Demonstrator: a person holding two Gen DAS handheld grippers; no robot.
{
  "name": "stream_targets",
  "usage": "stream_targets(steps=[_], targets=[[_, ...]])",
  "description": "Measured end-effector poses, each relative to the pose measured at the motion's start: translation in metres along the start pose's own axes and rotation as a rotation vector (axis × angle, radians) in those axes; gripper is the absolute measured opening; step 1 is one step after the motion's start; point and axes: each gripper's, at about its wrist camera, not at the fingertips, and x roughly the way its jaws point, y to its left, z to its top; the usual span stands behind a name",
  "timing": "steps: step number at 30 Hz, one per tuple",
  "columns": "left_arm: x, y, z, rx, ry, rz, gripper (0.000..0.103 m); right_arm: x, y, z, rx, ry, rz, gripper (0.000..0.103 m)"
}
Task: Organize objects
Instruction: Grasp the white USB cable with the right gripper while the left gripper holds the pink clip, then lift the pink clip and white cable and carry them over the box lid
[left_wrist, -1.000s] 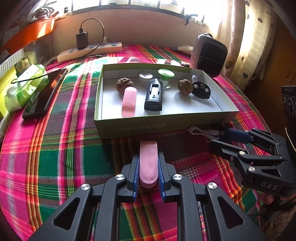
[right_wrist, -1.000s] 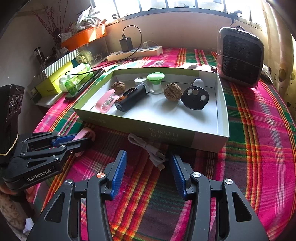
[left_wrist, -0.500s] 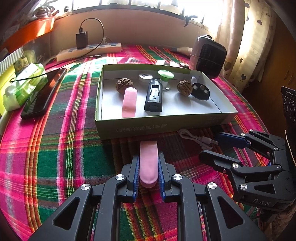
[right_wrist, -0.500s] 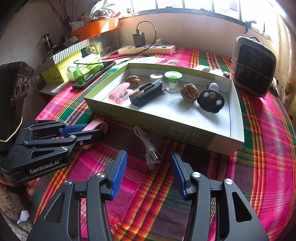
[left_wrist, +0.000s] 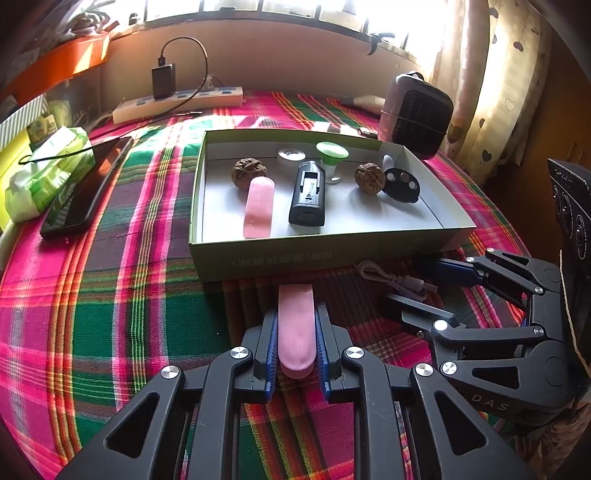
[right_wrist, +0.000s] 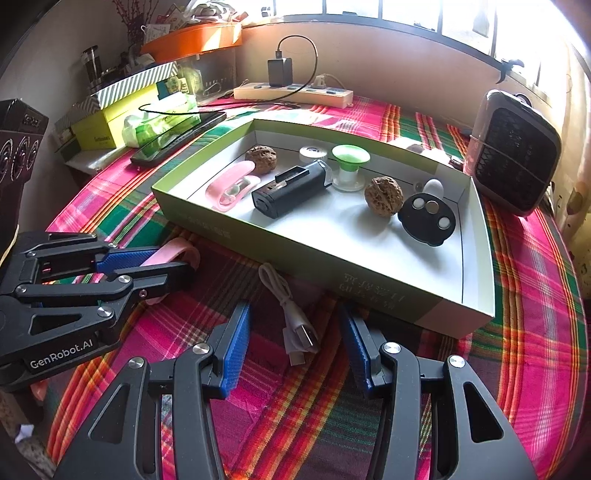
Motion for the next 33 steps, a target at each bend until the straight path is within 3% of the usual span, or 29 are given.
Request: stream_targets(steps=[4,15,33], targets=[[0.0004,0.0009,0.0012,-0.002,-0.005,-0.002,0.016,0.0001,-0.0002,-0.0004,0.002,-0.001,0.004,0.049],[0.0015,0.0012,0.0027,-0.004,-0.006,0.0,0.016,-0.0013,0.0041,-0.001,-0.017,-0.009,0.005,0.018],[0.0023,0.0002,0.0014,0.015,-0.015,0.022,0.016,-0.0036,0.0015,-0.0033,0.02,-0.012,0.022,0.017]])
